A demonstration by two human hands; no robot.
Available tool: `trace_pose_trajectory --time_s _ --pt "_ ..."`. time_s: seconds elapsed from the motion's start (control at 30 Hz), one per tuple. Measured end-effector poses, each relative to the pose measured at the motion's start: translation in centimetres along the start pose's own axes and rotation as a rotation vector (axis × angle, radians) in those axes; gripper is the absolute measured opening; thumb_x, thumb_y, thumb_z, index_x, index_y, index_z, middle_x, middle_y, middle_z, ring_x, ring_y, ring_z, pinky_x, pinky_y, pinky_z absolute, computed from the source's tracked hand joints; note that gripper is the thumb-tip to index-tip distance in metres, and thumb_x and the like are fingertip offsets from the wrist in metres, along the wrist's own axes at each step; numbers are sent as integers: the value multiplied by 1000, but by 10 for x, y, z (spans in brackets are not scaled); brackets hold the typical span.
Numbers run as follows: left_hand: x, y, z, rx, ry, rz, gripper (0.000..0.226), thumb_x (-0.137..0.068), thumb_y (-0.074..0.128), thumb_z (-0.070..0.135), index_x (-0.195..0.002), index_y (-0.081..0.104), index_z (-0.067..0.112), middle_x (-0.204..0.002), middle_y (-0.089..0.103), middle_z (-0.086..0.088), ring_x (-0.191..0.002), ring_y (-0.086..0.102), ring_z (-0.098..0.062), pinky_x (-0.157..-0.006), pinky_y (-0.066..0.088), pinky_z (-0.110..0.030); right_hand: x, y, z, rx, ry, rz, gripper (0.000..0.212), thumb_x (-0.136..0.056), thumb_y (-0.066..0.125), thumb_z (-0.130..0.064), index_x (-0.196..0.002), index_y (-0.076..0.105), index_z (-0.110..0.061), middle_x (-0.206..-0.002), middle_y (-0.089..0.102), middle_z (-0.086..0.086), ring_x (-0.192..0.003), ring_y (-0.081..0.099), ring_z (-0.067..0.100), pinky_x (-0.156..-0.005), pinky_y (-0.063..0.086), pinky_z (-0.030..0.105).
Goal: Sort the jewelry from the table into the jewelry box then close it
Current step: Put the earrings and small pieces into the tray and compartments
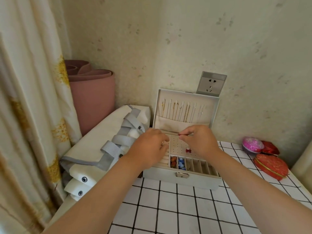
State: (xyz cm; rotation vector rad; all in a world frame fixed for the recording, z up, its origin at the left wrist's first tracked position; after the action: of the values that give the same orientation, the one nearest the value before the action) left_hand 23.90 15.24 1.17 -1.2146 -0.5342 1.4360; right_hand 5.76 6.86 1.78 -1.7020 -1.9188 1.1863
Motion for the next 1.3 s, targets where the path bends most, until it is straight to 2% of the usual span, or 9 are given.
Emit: trace_pose_trajectory --time_s 0.1,0.23,0.37,0.5,0.67,0.97,1.07,1.13,1.3 --pt "2 9 -4 -108 51 -49 34 -97 49 32 -127 61 20 -122 59 2 -118 44 -17 -99 41 -34 -12 11 0 101 1 -25 6 -89 74 -30 -91 79 -31 -95 73 -16 -84 61 -1 -71 47 18" --pt "3 19 -8 -170 21 -169 44 -98 46 41 -134 53 18 -133 51 1 -123 39 -17 -99 39 -32 -22 24 0 169 -11 -54 5 -88 74 -30 -86 78 -31 -88 72 -17 -82 63 1 -82 56 33" --pt "3 23 -8 -156 -15 -239 49 -98 46 45 -139 49 18 -143 40 -1 -130 36 -21 -103 40 -39 -24 28 2 228 -62 -47 6 -89 73 -31 -89 79 -29 -90 72 -15 -85 62 4 -84 55 33" --pt "1 24 -9 -131 -20 -234 50 -97 49 44 -140 47 18 -143 39 -1 -131 36 -21 -105 40 -41 -25 30 4 243 -68 -64 7 -89 72 -32 -91 79 -30 -92 71 -16 -87 61 3 -83 53 30" --pt "-1 24 -11 -126 -17 -222 49 -97 50 43 -139 48 18 -138 43 0 -126 38 -20 -102 42 -40 -30 24 2 236 -76 -204 13 -93 67 -23 -98 78 -28 -97 67 -18 -95 60 3 -87 48 24" --pt "-3 27 -11 -162 -29 -208 51 -96 50 45 -136 48 13 -138 43 -1 -126 38 -20 -102 42 -39 -41 22 -3 305 -67 -357 18 -93 69 -21 -109 76 -23 -111 73 -6 -103 64 10 -98 50 32" --pt "-3 26 -11 -157 -30 -207 49 -96 50 45 -132 51 13 -137 43 -1 -125 38 -20 -102 42 -39 -36 16 -5 165 -28 -343 30 -94 67 -20 -124 68 -21 -117 68 -3 -108 61 10 -98 47 27" --pt "-2 27 -11 -158 -31 -206 49 -95 50 46 -131 51 13 -138 42 -2 -127 38 -20 -103 41 -39 -31 5 -6 39 -14 -284 34 -99 60 -18 -132 62 -22 -116 62 -4 -102 57 7 -90 42 21" --pt "-2 23 -7 -217 -31 -147 53 -93 48 53 -132 51 17 -134 46 -1 -123 39 -19 -102 37 -37 -4 -20 2 163 -59 -292 19 -97 61 -22 -112 73 -24 -112 67 -12 -103 58 3 -95 43 23"
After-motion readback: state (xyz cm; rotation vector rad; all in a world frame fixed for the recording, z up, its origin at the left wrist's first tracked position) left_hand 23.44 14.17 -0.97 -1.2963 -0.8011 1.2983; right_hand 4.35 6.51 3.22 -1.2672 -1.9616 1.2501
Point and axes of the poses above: each hand's wrist, its own x-axis away from the middle knuckle, its own y-axis out of the palm, z = x × y, the point moved 2 cm from there along -x, towards the middle knuckle
